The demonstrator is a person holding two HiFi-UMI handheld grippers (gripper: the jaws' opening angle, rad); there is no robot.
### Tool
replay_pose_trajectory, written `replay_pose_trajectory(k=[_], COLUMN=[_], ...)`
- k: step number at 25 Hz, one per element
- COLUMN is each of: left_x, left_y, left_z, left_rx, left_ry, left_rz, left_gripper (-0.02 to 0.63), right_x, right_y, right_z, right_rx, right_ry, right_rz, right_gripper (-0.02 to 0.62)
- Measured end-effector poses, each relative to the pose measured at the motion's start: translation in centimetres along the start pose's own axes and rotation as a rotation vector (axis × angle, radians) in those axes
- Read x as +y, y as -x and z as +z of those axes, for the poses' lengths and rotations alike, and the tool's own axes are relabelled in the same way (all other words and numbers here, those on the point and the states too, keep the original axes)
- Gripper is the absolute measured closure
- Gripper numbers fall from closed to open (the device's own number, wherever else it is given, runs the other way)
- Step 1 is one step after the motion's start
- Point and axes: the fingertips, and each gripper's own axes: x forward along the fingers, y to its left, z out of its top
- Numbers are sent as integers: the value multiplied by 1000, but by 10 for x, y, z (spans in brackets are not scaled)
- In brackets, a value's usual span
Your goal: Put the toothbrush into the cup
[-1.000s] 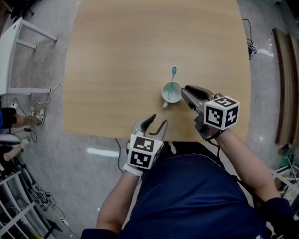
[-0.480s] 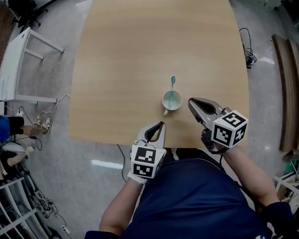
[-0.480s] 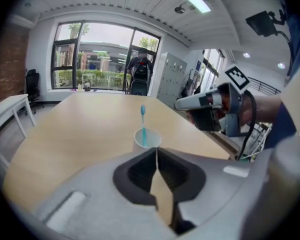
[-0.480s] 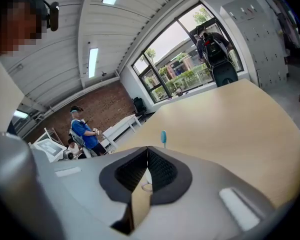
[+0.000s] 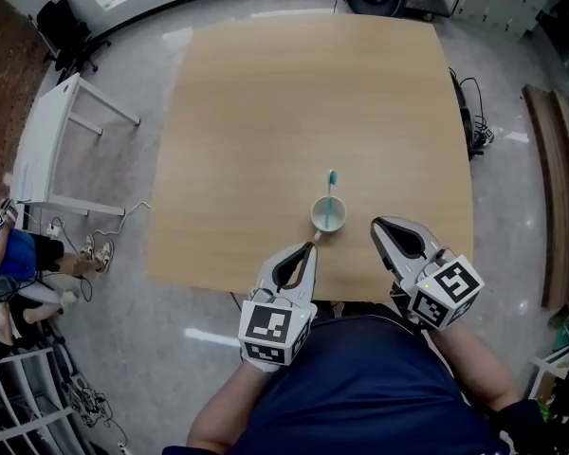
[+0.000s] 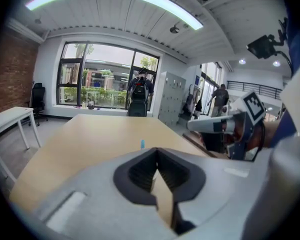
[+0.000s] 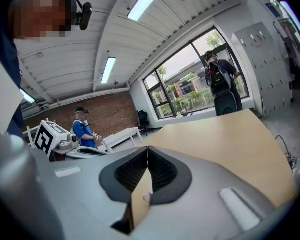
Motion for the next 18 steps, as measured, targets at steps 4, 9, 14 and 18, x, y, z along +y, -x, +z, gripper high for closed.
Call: replay_pose_trajectory(k=[4,9,14,18], left_x=[-2,5,-5,-4], left_y=[11,11,4,2], left_z=[27,34,23,21], left_rx=[-63,-95,-52,-54], left_ry=[-60,-51,-15,-28], left_rz=[3,41,19,20], left_gripper=[601,601,601,601], right_x=[9,11,4,2], right_y=[15,18,26,31], right_z=[24,29,26,32], right_rx=[-116,-148,-141,-166], right_ry=[115,162,174,187], right_rz=[-46,-82,-105,-137], right_gripper=[583,583,583,583])
